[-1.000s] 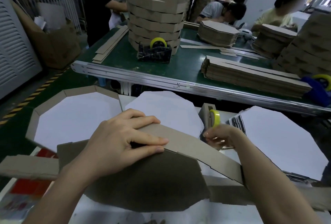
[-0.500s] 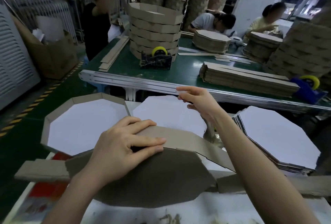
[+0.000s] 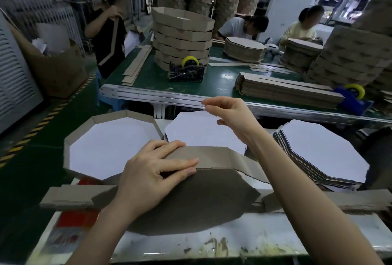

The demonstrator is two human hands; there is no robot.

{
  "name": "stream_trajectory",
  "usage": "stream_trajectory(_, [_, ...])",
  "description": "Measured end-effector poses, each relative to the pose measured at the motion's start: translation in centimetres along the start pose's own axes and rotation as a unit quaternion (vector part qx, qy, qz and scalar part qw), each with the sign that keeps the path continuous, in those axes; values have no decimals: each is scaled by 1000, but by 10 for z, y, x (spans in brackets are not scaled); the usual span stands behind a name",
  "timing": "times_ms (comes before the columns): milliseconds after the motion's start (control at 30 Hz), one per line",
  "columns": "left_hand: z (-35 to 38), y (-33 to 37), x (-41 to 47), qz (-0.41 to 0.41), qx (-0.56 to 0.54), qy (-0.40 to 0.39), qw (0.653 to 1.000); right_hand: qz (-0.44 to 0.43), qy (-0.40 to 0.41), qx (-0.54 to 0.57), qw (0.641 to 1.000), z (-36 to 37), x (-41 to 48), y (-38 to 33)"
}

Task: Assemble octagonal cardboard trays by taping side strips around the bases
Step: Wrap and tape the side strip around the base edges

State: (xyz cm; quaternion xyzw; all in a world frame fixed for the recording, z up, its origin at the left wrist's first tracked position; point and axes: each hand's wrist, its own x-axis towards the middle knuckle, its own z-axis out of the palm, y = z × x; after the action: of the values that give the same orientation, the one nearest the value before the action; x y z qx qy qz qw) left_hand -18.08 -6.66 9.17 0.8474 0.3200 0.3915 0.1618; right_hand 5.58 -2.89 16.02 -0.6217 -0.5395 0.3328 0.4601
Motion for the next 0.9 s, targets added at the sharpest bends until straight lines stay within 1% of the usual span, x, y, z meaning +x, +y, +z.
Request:
stream_trajectory(133, [0, 0, -1, 3, -4, 14, 1000, 14, -32, 14, 999, 1, -16, -8])
stream_trajectory(267, [2, -3, 3, -2, -5, 15, 1000, 18, 1, 34, 999, 5, -28, -12])
stream_trajectory(367, [3, -5, 4, -2, -11, 12, 1000, 17, -1, 70, 997, 5, -34, -11])
stream_trajectory(467, [4, -7, 4, 4, -11, 12, 1000, 15, -9, 56, 998, 2, -38, -10])
stream_trajectory(500, [4, -7, 4, 4, -10, 13, 1000, 18, -21, 52, 998, 1, -39, -10])
stream_trajectory(600, [4, -9, 4, 0, -7, 9, 1000, 34, -105, 53, 993, -2, -45, -10])
stream_trajectory(633, [5, -9, 5, -1, -4, 8, 1000, 32, -118, 46, 991, -2, -47, -10])
stream_trajectory(833, [5, -9, 5, -3, -3, 9, 1000, 1, -49, 28, 998, 3, -47, -15])
stream_trajectory(900, [6, -9, 4, -7, -3, 6, 1000, -2, -41, 28, 999, 3, -47, -14])
